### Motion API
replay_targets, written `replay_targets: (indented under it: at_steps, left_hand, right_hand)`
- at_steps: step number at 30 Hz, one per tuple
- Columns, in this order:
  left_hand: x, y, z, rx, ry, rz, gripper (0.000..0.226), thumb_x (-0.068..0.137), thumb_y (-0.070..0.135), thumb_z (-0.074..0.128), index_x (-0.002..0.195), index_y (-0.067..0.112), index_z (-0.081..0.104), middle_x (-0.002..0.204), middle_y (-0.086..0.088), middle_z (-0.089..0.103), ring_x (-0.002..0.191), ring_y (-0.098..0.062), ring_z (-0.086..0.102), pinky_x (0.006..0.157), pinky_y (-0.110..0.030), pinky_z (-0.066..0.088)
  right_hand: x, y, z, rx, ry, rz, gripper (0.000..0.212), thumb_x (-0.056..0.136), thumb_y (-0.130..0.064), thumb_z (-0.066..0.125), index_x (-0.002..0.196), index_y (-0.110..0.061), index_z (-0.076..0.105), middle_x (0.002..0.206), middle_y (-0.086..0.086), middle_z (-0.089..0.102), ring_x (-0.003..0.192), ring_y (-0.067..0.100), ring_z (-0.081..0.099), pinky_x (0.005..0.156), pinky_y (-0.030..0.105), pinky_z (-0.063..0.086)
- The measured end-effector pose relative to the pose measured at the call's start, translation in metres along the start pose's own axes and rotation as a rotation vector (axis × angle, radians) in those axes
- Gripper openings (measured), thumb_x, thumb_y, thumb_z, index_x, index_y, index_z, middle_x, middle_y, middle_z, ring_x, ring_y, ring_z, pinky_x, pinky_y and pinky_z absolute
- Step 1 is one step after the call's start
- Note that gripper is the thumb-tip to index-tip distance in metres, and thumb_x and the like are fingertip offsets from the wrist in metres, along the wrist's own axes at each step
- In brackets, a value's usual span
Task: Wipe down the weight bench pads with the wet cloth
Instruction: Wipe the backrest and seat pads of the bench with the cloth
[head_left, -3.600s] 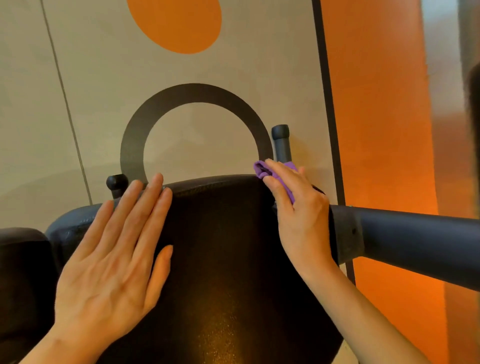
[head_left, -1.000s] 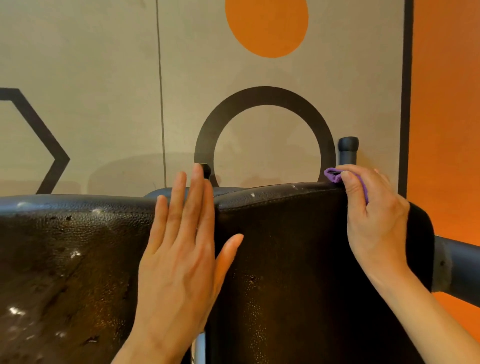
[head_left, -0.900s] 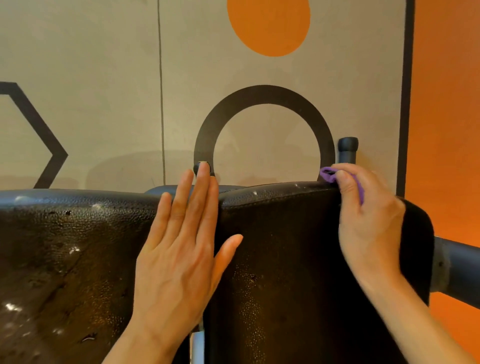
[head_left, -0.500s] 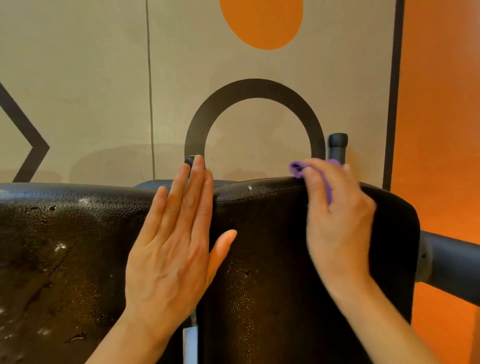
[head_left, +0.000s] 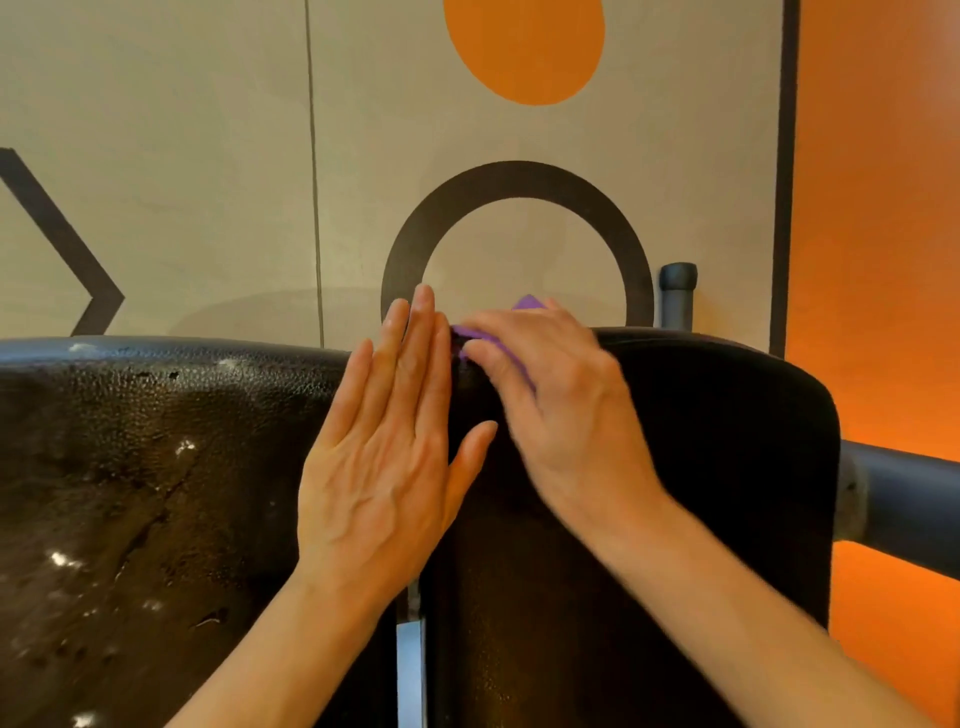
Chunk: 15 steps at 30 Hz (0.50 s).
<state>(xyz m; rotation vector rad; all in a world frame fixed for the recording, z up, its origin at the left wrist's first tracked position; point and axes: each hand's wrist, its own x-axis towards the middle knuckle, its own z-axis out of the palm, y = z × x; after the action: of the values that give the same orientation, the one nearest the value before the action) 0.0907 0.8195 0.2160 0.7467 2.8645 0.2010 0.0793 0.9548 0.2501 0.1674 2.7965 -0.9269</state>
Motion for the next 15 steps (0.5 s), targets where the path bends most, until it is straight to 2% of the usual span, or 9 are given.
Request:
replay_targets:
  at_steps: [1,3,6,7,9,11,12,15]
  left_hand:
    - [-0.001,0.000,-0.001,-0.040,0.003,-0.003,0.072,0.104,0.050,0.018,0.154,-0.002,0.018,0.164,-0.018,0.011,0.153,-0.028,0.010,0.125,-0.039,0.004]
    - [-0.002,-0.001,-0.006,-0.149,0.018,0.003,0.069,0.104,0.047,0.024,0.155,0.000,0.019,0.165,-0.016,0.010,0.154,-0.026,0.008,0.126,-0.038,0.003]
    - [-0.009,-0.012,-0.017,-0.263,0.039,0.013,0.062,0.103,0.034,0.032,0.155,0.002,0.019,0.165,-0.013,0.007,0.154,-0.025,0.003,0.125,-0.036,-0.001]
    - [-0.013,-0.018,-0.021,-0.263,0.052,-0.001,0.061,0.102,0.030,0.033,0.155,0.002,0.020,0.165,-0.013,0.007,0.154,-0.025,0.003,0.125,-0.035,-0.002]
    - [-0.024,-0.030,-0.028,-0.249,0.066,-0.036,0.059,0.101,0.024,0.035,0.154,0.002,0.021,0.165,-0.013,0.008,0.154,-0.026,0.003,0.125,-0.032,-0.006]
    - [-0.036,-0.042,-0.033,-0.237,0.061,-0.069,0.059,0.101,0.024,0.033,0.155,0.003,0.020,0.165,-0.012,0.007,0.154,-0.026,0.003,0.124,-0.031,-0.008]
    - [-0.042,-0.047,-0.034,-0.241,0.054,-0.083,0.060,0.101,0.026,0.032,0.155,0.004,0.019,0.166,-0.011,0.007,0.154,-0.025,0.002,0.124,-0.030,-0.009]
    - [-0.060,-0.058,-0.033,-0.261,0.033,-0.096,0.061,0.101,0.028,0.031,0.156,0.006,0.018,0.166,-0.009,0.006,0.154,-0.023,0.001,0.125,-0.030,-0.008]
  right_hand:
    - [0.000,0.007,-0.008,0.015,-0.024,-0.005,0.025,0.096,-0.024,0.051,0.117,-0.016,0.063,0.113,-0.004,0.066,0.109,0.005,0.057,0.106,0.032,0.039]
    - [-0.001,0.027,-0.030,0.057,0.035,0.110,0.026,0.097,-0.029,0.048,0.117,-0.023,0.063,0.112,-0.011,0.065,0.109,0.001,0.055,0.102,0.031,0.043]
    - [0.000,0.022,-0.028,0.012,0.147,0.276,0.022,0.098,-0.030,0.045,0.105,-0.028,0.066,0.099,-0.014,0.065,0.099,0.001,0.056,0.095,0.031,0.046]
    - [0.003,0.009,-0.015,-0.015,0.121,0.236,0.021,0.098,-0.029,0.046,0.101,-0.026,0.066,0.096,-0.011,0.065,0.096,0.004,0.056,0.094,0.031,0.046]
    - [0.003,-0.019,0.010,-0.052,0.005,0.034,0.019,0.097,-0.024,0.050,0.098,-0.019,0.067,0.093,-0.004,0.067,0.093,0.010,0.057,0.098,0.031,0.043]
    - [0.004,-0.021,0.010,-0.077,-0.110,-0.082,0.021,0.096,-0.028,0.049,0.103,-0.017,0.066,0.097,-0.004,0.067,0.096,0.010,0.058,0.100,0.029,0.041]
    - [0.007,-0.015,0.004,-0.063,-0.116,-0.049,0.024,0.097,-0.031,0.046,0.106,-0.020,0.066,0.099,-0.005,0.067,0.097,0.008,0.057,0.097,0.029,0.044]
    - [0.007,0.000,-0.005,-0.034,0.021,0.082,0.024,0.098,-0.033,0.045,0.104,-0.023,0.066,0.099,-0.008,0.066,0.097,0.007,0.056,0.091,0.033,0.047]
